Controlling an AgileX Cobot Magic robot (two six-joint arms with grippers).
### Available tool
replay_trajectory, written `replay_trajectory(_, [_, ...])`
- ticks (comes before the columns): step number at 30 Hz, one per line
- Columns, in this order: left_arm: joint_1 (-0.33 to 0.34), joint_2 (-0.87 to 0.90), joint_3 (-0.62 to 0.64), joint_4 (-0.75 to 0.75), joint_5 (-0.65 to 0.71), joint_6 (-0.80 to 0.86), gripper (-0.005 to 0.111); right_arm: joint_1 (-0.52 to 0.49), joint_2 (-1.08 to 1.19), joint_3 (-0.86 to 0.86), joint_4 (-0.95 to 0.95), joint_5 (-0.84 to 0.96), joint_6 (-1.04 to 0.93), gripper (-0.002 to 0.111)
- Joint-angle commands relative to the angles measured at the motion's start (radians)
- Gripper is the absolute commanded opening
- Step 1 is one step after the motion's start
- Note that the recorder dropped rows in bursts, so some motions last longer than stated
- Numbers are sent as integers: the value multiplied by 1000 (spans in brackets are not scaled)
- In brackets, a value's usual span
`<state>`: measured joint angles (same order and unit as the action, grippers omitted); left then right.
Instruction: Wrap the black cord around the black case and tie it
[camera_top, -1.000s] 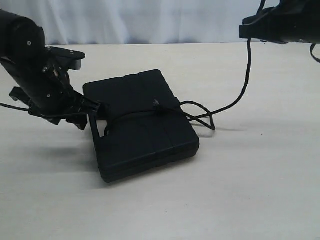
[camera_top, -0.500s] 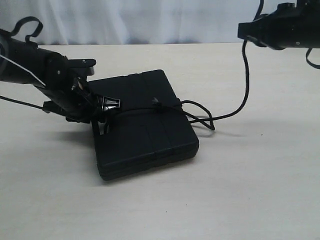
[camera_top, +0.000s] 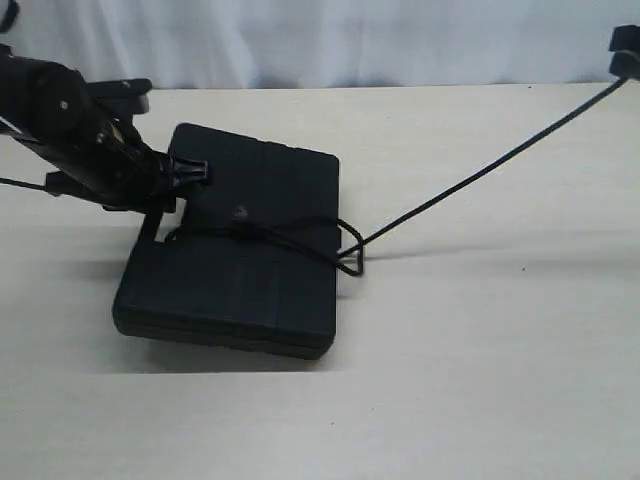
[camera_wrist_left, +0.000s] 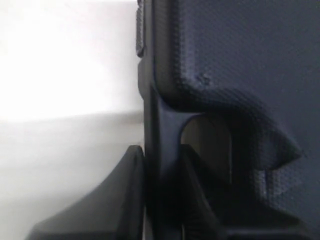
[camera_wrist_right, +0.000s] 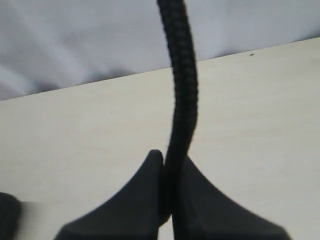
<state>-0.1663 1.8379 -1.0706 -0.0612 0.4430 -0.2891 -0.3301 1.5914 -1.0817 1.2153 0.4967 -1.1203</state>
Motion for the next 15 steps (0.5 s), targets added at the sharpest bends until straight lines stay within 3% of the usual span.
replay_trajectory(1, [53, -97, -1, -3, 7, 13, 0, -114, 11, -11, -37, -13, 1, 4])
replay_trajectory(7, [55, -104, -1, -3, 62, 55, 0, -195, 81, 37, -181, -25, 31, 4])
replay_trajectory(12, [55, -104, -1, -3, 84, 56, 0, -250, 165, 64, -397, -94, 206, 4])
replay_trajectory(15, [55, -102, -1, -10, 73, 56, 0, -240, 199, 64, -377, -57, 195, 5])
